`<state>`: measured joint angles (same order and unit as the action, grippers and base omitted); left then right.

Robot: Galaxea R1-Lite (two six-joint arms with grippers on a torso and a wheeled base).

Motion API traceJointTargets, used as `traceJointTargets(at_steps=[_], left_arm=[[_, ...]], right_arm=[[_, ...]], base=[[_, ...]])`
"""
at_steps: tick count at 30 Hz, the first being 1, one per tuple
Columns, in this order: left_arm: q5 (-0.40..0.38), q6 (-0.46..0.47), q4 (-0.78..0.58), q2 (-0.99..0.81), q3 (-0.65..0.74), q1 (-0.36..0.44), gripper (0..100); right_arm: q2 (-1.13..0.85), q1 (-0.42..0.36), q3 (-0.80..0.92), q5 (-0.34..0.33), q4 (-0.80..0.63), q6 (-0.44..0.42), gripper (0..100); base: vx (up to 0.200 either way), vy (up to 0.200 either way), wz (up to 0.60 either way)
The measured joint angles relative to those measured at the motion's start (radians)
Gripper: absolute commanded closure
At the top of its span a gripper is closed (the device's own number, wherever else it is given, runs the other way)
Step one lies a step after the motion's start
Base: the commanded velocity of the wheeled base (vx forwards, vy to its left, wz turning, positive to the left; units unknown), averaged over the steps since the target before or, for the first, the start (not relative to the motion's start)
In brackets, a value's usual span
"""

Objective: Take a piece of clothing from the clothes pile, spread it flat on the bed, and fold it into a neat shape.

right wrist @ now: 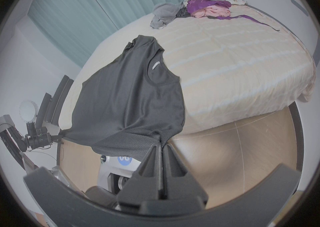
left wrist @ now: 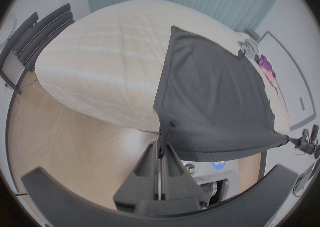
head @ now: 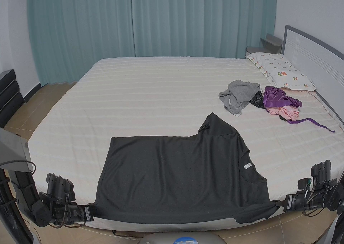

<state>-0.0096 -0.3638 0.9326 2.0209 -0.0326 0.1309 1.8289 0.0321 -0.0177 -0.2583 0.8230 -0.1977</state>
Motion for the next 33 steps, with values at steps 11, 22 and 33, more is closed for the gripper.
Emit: traceJointTargets(at_steps=[11, 22, 33], left_arm=[[0.033, -0.127, 0.013, -0.019, -0.183, -0.007, 100], [0.038, -0.151, -0.001, -0.028, -0.266, -0.010, 100], [0.043, -0.148, -0.171, -0.168, -0.255, -0.009, 100]], right_arm=[[0.049, -0.003, -0.124, 0.017, 0.089, -0.077, 100], [0.103, -0.011, -0.213, 0.029, 0.092, -0.082, 100], [0.103, -0.014, -0.210, 0.027, 0.094, -0.087, 100]], base=[[0.000, 0.000, 0.00], [0.000, 0.000, 0.00], [0.000, 0.000, 0.00]])
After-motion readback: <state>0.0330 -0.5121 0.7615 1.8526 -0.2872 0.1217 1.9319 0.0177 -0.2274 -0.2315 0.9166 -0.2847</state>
